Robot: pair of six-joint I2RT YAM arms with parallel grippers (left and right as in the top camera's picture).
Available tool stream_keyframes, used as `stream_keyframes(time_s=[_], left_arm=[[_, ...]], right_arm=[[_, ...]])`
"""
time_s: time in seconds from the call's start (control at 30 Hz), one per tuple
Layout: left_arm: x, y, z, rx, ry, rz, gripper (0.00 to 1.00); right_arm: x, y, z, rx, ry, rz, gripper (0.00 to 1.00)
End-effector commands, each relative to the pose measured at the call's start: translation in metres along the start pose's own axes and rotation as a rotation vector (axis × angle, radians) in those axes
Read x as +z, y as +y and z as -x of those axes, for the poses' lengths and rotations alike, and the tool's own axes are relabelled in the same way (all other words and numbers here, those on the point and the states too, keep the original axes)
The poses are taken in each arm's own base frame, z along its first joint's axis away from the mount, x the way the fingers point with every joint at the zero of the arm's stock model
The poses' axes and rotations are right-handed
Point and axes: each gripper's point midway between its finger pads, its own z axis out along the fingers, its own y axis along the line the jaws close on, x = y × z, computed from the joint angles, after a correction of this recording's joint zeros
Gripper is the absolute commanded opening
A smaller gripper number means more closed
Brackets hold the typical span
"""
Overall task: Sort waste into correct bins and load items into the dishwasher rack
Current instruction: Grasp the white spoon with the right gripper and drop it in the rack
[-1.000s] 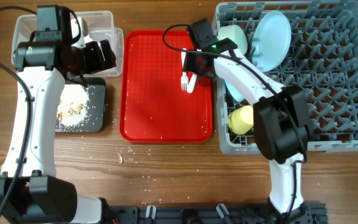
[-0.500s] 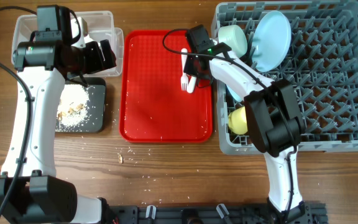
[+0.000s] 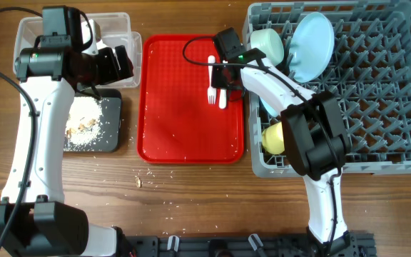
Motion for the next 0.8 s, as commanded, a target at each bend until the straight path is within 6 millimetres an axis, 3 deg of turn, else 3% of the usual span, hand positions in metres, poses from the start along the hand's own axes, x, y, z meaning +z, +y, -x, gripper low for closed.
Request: stream_keyframes(time_s=[0.0,0.13,0.23,0.33,0.43,0.53,0.63,0.7,0.77], left_arm=[[-0.005,-0.001,0.005,0.008,-0.020,0.001,1.00],[-0.005,-0.001,0.005,0.008,-0.020,0.001,1.00],[-0.005,-0.001,0.005,0.008,-0.020,0.001,1.00],[-0.005,-0.001,0.005,0.008,-0.020,0.001,1.00],[-0.005,-0.001,0.005,0.008,-0.020,0.001,1.00],[-0.005,-0.001,0.005,0.008,-0.020,0.001,1.00],[-0.005,-0.001,0.005,0.008,-0.020,0.001,1.00],[-0.005,-0.001,0.005,0.008,-0.020,0.001,1.00],[-0.005,-0.001,0.005,0.008,-0.020,0.001,1.00]], right_arm=[[-0.007,0.003,-0.002,-0.082,0.016,0.019,0.04],[-0.042,0.012,0.012,-0.161,-0.037,0.062,0.04],[-0.091,0.020,0.024,-0.249,-0.103,0.097,0.04],[-0.118,0.021,0.029,-0.272,-0.137,0.107,0.04],[-0.170,0.013,0.031,-0.259,-0.182,0.116,0.04],[-0.221,-0.019,0.031,-0.191,-0.210,0.097,0.04],[-0.266,-0.091,0.013,-0.061,-0.174,-0.022,0.04],[-0.276,-0.133,-0.008,0.068,-0.097,-0.092,0.04],[-0.273,-0.157,-0.026,0.120,-0.017,-0.133,0.04]])
